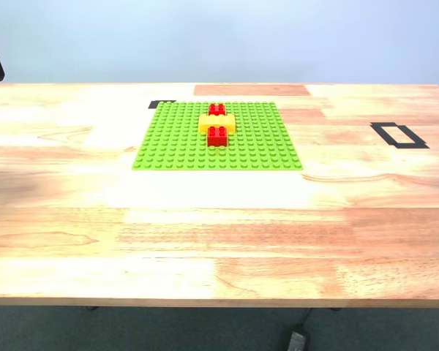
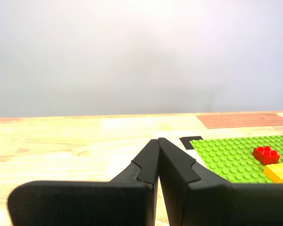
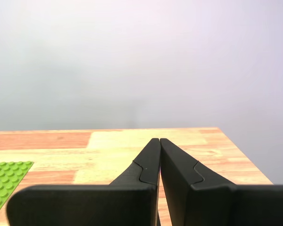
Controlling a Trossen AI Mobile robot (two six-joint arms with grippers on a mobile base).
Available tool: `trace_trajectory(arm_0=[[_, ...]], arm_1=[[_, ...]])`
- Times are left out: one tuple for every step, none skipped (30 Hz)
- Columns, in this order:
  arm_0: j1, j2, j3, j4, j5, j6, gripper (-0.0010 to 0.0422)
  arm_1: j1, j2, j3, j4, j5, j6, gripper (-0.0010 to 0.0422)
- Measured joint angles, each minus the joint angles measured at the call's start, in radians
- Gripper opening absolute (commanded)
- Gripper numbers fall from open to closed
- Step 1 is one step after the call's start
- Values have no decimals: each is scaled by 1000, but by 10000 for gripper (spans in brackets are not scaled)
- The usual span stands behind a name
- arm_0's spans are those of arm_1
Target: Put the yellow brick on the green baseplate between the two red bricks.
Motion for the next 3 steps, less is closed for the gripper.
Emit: trace_trajectory(arm_0=[[0, 0, 0, 0, 0, 0, 0], [0, 0, 0, 0, 0, 0, 0], [0, 0, 0, 0, 0, 0, 0]], arm_1=[[0, 0, 0, 0, 0, 0, 0], [0, 0, 0, 0, 0, 0, 0], [0, 0, 0, 0, 0, 0, 0]])
